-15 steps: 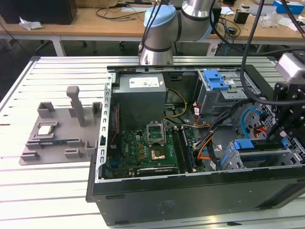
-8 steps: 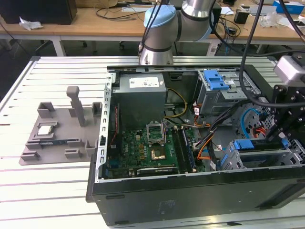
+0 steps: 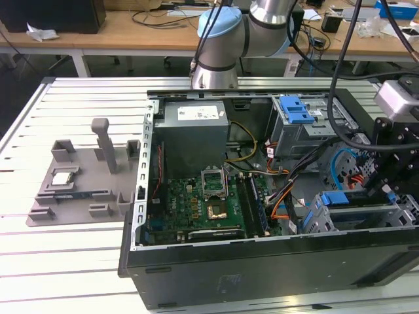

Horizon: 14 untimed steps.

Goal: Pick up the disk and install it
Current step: 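Insert the first disk wire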

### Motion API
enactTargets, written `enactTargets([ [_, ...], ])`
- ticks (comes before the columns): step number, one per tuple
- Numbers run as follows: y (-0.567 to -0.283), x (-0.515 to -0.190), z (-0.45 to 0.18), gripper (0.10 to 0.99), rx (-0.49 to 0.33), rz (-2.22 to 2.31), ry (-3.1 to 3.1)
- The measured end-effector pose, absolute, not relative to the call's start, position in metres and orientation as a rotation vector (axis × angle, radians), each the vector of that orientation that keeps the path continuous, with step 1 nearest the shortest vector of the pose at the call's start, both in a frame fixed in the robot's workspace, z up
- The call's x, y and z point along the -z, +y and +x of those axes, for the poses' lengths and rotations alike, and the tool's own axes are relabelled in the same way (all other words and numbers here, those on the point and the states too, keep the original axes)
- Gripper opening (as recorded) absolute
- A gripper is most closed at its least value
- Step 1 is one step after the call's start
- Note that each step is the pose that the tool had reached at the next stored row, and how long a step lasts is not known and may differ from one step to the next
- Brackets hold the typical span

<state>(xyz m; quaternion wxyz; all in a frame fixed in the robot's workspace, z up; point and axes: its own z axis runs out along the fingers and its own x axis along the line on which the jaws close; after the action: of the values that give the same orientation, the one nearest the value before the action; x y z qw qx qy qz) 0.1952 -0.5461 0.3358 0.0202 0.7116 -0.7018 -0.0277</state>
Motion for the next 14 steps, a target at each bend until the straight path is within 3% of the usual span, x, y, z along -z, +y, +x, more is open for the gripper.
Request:
enactTargets([
  [3,-0.543,-0.352,0.195,0.247,0.07,2.2,-2.17],
  [5,-0.541,-0.363,0.195,0.106,0.058,2.194,-2.165],
  [14,-0.54,-0.383,0.195,0.106,0.046,2.188,-2.161],
])
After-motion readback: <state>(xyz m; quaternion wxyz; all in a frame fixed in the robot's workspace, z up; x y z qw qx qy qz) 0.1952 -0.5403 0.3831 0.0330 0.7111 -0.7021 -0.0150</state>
